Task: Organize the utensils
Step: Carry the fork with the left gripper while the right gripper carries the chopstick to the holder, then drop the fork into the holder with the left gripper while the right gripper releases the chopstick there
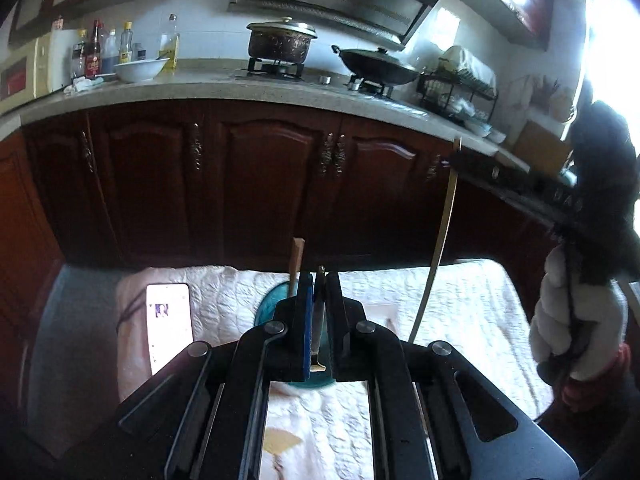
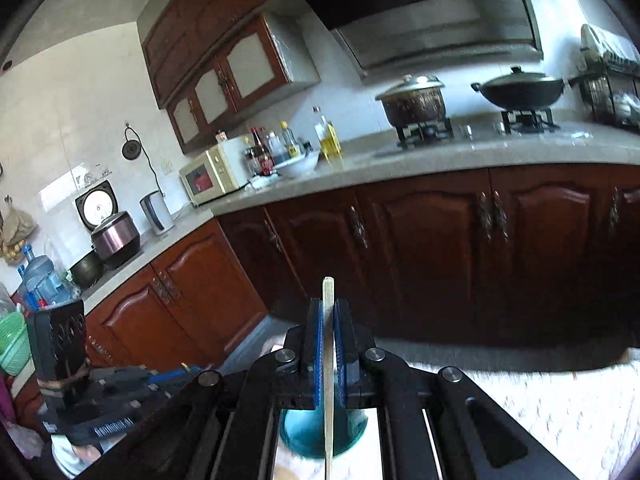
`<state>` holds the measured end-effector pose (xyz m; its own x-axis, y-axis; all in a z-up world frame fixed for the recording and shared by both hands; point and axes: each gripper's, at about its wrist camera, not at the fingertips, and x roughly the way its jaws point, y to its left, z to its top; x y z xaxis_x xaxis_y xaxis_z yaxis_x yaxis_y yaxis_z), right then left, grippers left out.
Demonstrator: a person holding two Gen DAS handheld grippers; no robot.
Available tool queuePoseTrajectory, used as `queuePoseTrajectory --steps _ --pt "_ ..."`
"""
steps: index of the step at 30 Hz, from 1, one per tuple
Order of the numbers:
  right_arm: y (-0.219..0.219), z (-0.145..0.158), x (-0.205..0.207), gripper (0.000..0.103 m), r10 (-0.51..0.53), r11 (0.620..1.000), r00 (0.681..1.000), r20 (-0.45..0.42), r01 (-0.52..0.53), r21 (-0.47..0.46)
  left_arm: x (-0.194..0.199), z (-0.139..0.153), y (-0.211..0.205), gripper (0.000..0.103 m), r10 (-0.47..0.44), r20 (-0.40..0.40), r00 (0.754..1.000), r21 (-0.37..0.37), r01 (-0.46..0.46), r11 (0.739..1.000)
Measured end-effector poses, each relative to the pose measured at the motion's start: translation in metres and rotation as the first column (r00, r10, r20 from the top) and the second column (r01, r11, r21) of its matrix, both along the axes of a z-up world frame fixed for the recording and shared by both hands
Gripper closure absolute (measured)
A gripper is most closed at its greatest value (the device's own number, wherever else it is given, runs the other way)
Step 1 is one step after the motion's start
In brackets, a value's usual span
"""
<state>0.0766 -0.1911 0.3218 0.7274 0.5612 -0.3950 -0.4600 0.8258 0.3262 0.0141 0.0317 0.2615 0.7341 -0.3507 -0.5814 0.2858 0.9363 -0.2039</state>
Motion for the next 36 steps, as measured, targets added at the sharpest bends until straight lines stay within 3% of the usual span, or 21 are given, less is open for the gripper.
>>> queuePoseTrajectory --steps 2,9,14,26,30,36 --pt "0.008 0.001 0.010 0.098 -0.014 1.000 1.000 0.023 0.014 -0.007 0.013 -0.008 -0.004 0.098 0.009 -0.008 1.000 0.036 -0.009 0.999" --pt "0.032 -0.011 0.044 0.098 -0.049 0.998 0.995 0.086 0.052 -0.023 0.043 -0.039 -0.010 0.098 0.017 -0.078 0.997 0.062 -0.012 0.998" --pt "0.046 -0.034 0.058 0.098 -0.054 0.998 0.994 0.091 0.057 -0.038 0.052 -0.059 -0.011 0.098 0.029 -0.115 0.993 0.076 -0.021 0.997" --pt "0.051 -0.100 0.070 0.098 0.006 0.998 0.997 -0.083 -0.011 -0.066 0.060 -0.096 -0.015 0.098 0.066 -0.178 0.982 0.090 -0.051 0.995" --pt "0.052 -0.112 0.071 0.098 0.018 0.996 0.992 -0.122 -0.029 -0.084 0.060 -0.105 -0.016 0.098 0.077 -0.197 0.977 0.089 -0.060 0.994" --pt "0.040 -0.117 0.077 0.095 0.025 0.999 0.981 -0.191 -0.032 -0.037 0.058 -0.112 -0.015 0.097 0.103 -0.207 0.973 0.088 -0.087 0.992"
